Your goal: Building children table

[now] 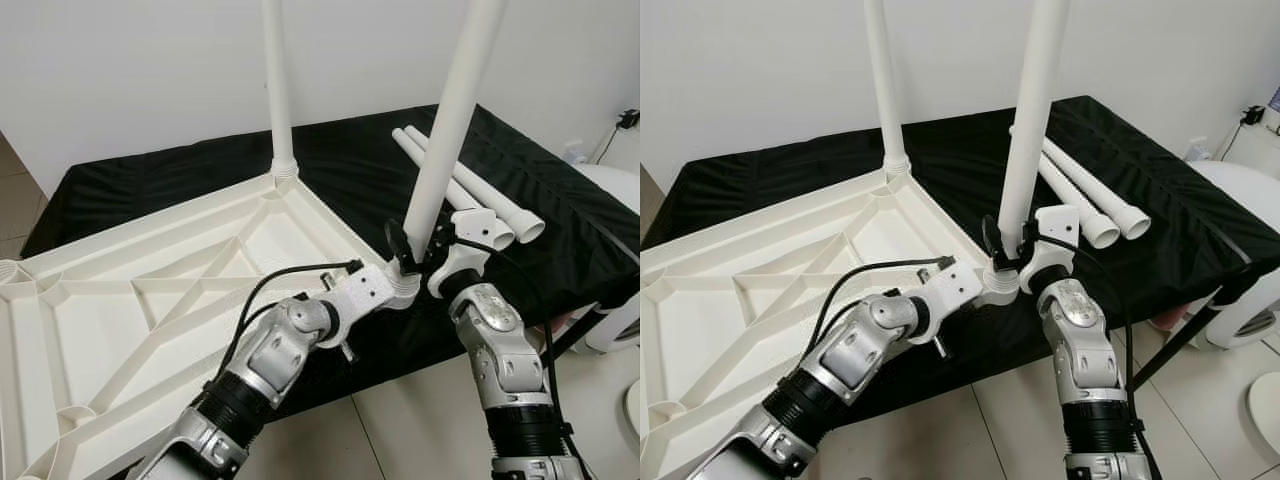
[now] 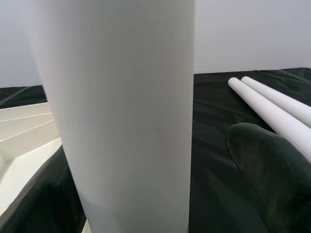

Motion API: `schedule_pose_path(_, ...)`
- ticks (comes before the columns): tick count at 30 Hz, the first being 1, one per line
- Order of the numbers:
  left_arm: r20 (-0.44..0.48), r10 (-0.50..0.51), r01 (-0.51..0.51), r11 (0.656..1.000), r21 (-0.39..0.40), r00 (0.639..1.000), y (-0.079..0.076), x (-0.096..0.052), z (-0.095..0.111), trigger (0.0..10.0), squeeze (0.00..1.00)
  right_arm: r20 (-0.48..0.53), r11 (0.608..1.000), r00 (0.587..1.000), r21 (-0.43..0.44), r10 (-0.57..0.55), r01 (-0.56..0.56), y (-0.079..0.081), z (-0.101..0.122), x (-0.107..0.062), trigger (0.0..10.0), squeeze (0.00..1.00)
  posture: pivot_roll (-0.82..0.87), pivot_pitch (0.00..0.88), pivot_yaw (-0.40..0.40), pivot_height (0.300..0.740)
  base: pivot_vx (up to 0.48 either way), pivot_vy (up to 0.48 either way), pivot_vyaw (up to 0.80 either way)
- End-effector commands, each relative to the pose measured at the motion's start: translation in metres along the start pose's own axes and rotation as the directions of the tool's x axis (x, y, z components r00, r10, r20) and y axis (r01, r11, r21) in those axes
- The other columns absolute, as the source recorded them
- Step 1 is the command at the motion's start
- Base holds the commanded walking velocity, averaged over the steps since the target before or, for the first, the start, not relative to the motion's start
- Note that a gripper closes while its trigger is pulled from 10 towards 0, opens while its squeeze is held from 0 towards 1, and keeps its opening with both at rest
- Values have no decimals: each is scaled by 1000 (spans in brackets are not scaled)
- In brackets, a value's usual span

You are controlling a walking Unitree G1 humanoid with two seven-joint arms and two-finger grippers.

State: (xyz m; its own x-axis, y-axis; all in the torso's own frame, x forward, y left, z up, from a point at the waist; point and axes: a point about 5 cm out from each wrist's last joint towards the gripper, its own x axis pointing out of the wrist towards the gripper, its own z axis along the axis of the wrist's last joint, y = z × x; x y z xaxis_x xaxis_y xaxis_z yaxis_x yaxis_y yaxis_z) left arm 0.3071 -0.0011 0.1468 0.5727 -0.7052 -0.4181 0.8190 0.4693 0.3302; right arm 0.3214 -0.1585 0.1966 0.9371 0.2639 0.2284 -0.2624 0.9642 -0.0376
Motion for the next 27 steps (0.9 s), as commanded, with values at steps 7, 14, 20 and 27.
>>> schedule_pose_path(7,-31,154,-153,988,17,988,6,1,-14,2078,0,-7,993,993,-5,118,-118,3,2,-4,10000,0,-151,53,51,740,0,0,0)
schedule_pose_path(14,-54,165,-163,986,28,985,6,1,-19,10000,0,-81,966,963,-7,259,-260,-4,-8,-16,10000,0,-153,51,47,740,0,0,0)
schedule_pose_path(20,-48,170,-169,985,28,984,9,0,-18,10000,0,-164,945,932,-5,322,-327,-14,-26,-26,10000,0,-153,54,50,740,0,0,0)
schedule_pose_path(27,-40,174,-173,984,30,984,11,-1,-17,10000,0,-222,934,911,-3,347,-357,-27,-35,-27,10000,0,-151,62,49,740,0,0,0)
